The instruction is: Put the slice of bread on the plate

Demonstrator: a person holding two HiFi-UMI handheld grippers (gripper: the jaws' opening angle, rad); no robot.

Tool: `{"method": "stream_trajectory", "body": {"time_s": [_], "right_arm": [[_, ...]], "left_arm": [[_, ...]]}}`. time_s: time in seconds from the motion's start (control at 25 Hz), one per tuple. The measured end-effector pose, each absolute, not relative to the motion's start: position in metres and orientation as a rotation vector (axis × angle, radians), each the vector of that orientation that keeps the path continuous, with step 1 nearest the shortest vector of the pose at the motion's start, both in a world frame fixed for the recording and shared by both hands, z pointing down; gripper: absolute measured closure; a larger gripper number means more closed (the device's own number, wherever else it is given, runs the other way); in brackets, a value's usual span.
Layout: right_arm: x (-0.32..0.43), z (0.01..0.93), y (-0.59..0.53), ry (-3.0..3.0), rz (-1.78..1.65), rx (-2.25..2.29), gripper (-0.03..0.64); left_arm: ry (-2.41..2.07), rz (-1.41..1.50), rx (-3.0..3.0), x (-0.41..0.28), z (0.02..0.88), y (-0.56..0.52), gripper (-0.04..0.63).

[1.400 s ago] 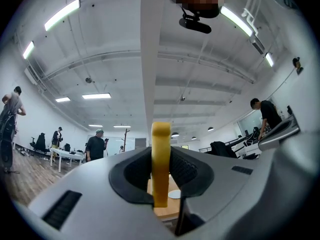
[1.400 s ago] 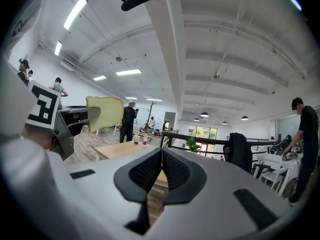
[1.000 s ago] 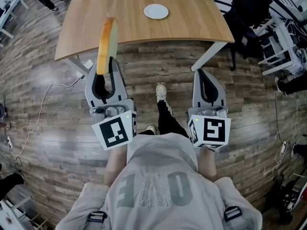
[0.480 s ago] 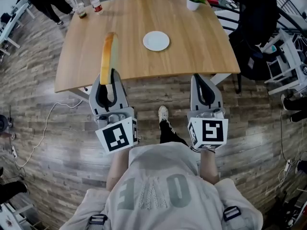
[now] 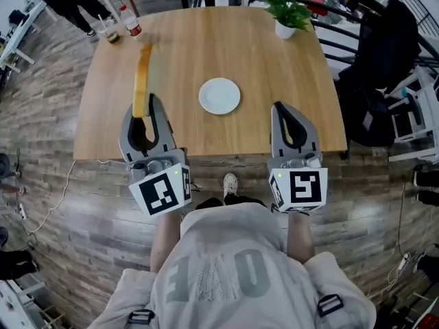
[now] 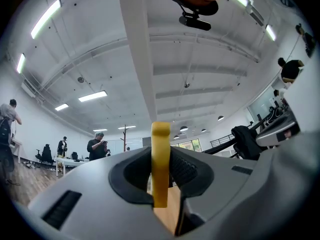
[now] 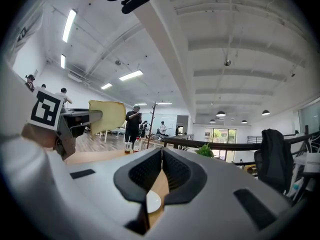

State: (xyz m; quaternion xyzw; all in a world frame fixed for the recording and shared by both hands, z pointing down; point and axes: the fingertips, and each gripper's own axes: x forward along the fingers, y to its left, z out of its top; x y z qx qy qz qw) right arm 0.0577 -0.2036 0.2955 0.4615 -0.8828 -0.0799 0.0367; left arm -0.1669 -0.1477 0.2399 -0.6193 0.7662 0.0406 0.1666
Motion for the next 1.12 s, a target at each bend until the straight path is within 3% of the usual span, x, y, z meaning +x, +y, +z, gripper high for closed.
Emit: {"method": "stream_trajectory", "body": {"time_s": [0.88,1.12], "right_arm": [[0.017,0.293,-0.283,-2.762,-0.154,1.308,0.597],[0.014,0.291,-0.299,-2.709,-0.172,1.341,0.597]], "left_arm": [[2.138,0.078,-1.888,-0.166,0.243,-0.254,0.507],[2.067,-0.044,-1.931,-0.161,0.252,-0.278,0.508]]}}
